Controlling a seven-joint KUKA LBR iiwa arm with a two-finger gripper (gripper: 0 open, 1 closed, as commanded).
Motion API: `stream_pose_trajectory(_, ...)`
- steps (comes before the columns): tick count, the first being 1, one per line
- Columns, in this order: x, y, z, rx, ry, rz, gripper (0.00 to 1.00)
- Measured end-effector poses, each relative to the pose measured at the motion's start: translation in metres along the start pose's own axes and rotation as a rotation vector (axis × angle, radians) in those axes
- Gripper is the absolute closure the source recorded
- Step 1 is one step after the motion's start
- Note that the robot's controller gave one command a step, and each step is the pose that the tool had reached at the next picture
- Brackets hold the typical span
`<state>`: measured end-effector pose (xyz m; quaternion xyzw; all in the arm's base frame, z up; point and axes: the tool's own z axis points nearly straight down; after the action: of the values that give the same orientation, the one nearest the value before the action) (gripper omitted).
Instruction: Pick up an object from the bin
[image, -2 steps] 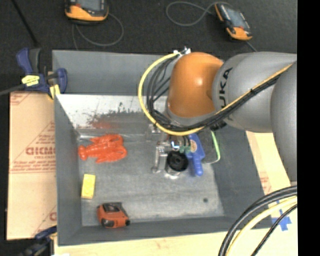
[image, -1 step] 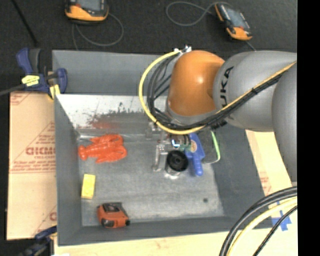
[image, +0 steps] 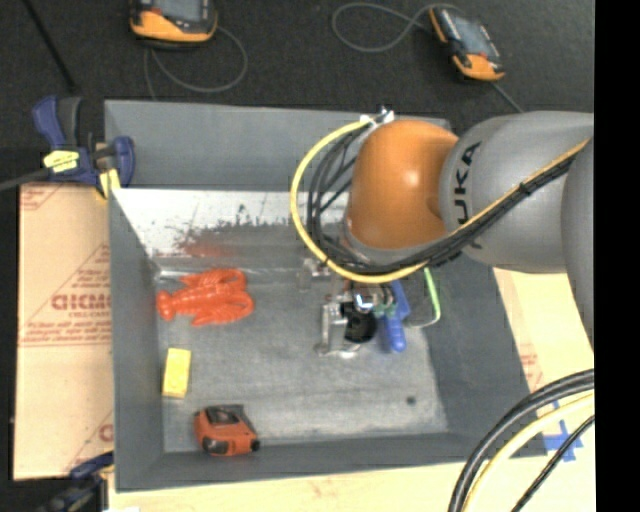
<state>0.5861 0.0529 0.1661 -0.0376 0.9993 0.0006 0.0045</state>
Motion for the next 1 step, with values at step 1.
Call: stream_pose_trajectory(1, 0.0143, -0.0291, 0.0284, 0.001, 0.006, -0.058, 0.00)
